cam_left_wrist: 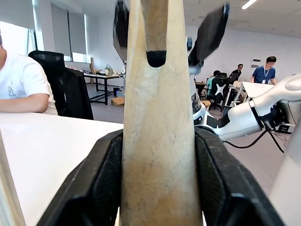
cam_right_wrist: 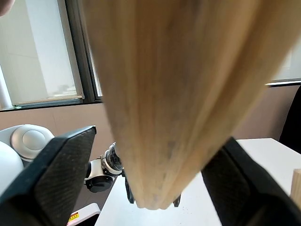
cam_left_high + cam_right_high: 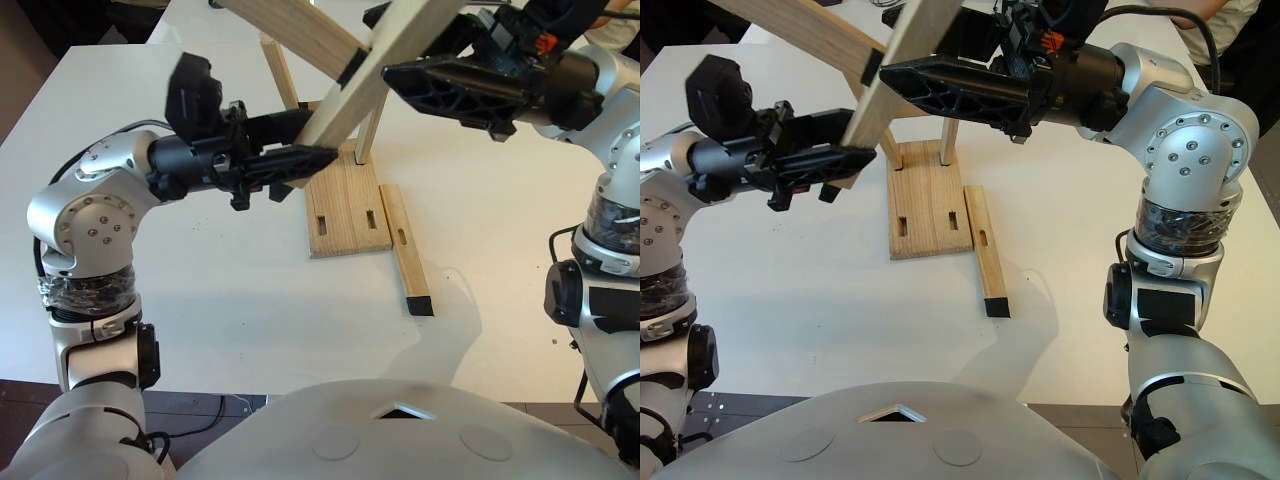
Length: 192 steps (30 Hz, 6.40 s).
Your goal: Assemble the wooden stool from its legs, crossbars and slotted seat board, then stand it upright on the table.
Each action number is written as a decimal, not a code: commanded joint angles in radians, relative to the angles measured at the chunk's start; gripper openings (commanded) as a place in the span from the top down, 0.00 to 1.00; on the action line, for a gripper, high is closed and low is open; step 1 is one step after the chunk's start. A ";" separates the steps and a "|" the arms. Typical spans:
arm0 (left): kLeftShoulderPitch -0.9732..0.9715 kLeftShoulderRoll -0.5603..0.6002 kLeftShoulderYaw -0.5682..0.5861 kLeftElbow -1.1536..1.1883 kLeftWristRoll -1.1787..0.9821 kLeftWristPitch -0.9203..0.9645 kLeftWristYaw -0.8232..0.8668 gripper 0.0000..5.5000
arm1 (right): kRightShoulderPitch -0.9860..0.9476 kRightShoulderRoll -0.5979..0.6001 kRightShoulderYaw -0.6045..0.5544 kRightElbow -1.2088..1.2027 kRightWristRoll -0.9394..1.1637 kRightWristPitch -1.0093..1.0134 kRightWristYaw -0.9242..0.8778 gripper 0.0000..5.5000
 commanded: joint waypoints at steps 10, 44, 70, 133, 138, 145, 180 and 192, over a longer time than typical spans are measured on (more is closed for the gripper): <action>0.036 0.035 -0.027 -0.027 0.025 -0.032 -0.024 0.64 | 0.004 -0.001 0.018 -0.003 -0.022 -0.016 0.008 0.63; 0.245 -0.353 0.002 0.254 0.512 -0.452 0.674 0.46 | 0.212 -0.151 0.287 0.329 -0.708 -0.648 0.405 0.64; 0.196 -0.402 0.064 0.346 0.505 -0.491 0.714 0.46 | 0.326 -0.060 0.462 0.663 -0.885 -0.807 0.374 0.64; 0.309 -0.480 0.140 0.509 0.607 -0.639 0.874 0.46 | 0.390 -0.247 0.382 0.363 -0.931 -0.647 0.014 0.39; 0.347 -0.484 0.213 0.449 0.578 -0.624 0.928 0.46 | 0.643 -0.321 0.241 -0.155 -0.772 -0.433 -0.011 0.39; 0.354 -0.496 0.228 0.428 0.567 -0.601 0.951 0.46 | 0.792 -0.465 0.298 -0.201 -0.879 -0.609 0.153 0.39; 0.358 -0.538 0.197 0.470 0.572 -0.636 0.955 0.46 | 0.637 -0.162 0.032 0.148 -0.794 -0.208 -0.142 0.39; 0.425 -0.577 0.201 0.427 0.570 -0.657 0.980 0.46 | 0.843 -0.096 0.174 -0.133 -0.817 -0.169 -0.332 0.39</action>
